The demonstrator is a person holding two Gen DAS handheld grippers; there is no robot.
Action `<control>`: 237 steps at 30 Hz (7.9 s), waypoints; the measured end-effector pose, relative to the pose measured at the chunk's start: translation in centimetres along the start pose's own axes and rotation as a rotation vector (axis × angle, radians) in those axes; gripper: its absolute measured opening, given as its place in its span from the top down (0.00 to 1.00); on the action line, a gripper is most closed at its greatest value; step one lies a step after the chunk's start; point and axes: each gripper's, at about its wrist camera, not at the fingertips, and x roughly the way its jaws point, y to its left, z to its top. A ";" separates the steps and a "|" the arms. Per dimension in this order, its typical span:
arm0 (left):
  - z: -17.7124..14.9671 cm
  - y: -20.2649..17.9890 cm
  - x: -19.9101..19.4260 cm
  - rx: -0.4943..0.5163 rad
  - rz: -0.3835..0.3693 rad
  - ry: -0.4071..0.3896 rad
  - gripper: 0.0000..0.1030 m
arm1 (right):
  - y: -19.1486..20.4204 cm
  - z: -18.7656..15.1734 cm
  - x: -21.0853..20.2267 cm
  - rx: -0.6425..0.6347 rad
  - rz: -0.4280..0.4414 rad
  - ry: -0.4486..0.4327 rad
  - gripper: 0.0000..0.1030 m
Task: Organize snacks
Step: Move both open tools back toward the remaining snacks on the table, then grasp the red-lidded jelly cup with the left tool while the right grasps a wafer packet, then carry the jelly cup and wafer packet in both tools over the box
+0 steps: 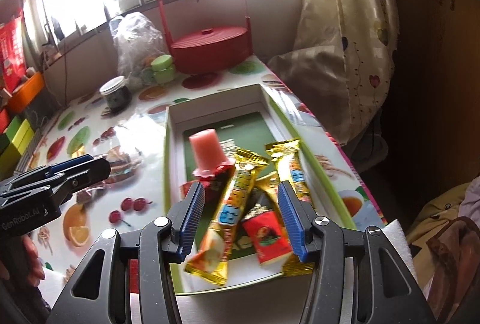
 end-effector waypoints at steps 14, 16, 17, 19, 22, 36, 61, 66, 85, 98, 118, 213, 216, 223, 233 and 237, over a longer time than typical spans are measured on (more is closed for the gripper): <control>-2.0 5.1 -3.4 -0.091 0.073 -0.027 0.57 | 5.5 0.3 0.1 -0.089 0.093 -0.004 0.51; -2.3 5.9 -3.9 -0.105 0.084 -0.031 0.57 | 6.3 0.3 0.3 -0.103 0.106 0.000 0.51; -2.4 6.3 -4.0 -0.111 0.089 -0.032 0.57 | 6.7 0.3 0.4 -0.111 0.112 0.003 0.51; -2.6 7.0 -4.4 -0.125 0.095 -0.037 0.57 | 7.5 0.3 0.6 -0.125 0.123 0.007 0.51; -2.9 8.2 -4.9 -0.148 0.110 -0.040 0.57 | 8.7 0.4 0.9 -0.146 0.138 0.012 0.51; -4.9 14.1 -6.6 -0.255 0.179 -0.053 0.57 | 14.1 0.1 3.2 -0.247 0.212 0.068 0.51; -5.4 19.4 -5.0 -0.293 0.147 -0.034 0.47 | 21.9 -1.0 8.4 -0.398 0.306 0.163 0.53; -4.7 19.5 -4.0 -0.282 0.128 -0.030 0.47 | 22.0 -1.1 9.2 -0.399 0.296 0.179 0.55; -3.5 19.1 -0.9 -0.241 0.154 0.023 0.47 | 21.5 -1.3 10.0 -0.376 0.301 0.196 0.75; -3.4 18.9 -0.6 -0.243 0.139 0.016 0.54 | 20.9 -1.2 9.7 -0.346 0.307 0.193 0.78; -4.0 17.7 -1.3 -0.245 0.124 0.015 0.56 | 20.0 -1.5 8.2 -0.331 0.328 0.179 0.81; -2.2 4.9 -2.1 0.012 0.035 -0.005 0.59 | 8.1 -0.8 0.1 -0.104 0.251 0.031 0.81; -1.6 3.8 -2.1 0.031 0.020 -0.015 0.59 | 7.0 -0.6 -0.4 -0.087 0.239 0.018 0.81; -0.6 1.8 -1.6 0.061 -0.011 -0.024 0.59 | 4.6 -0.2 -1.5 -0.052 0.200 -0.009 0.81; 0.4 -1.1 0.1 0.100 -0.059 -0.011 0.59 | 1.6 -0.1 -1.8 -0.007 0.145 -0.024 0.81; 0.7 -2.0 0.8 0.116 -0.079 -0.004 0.59 | 0.1 -0.2 -1.6 0.020 0.117 -0.019 0.81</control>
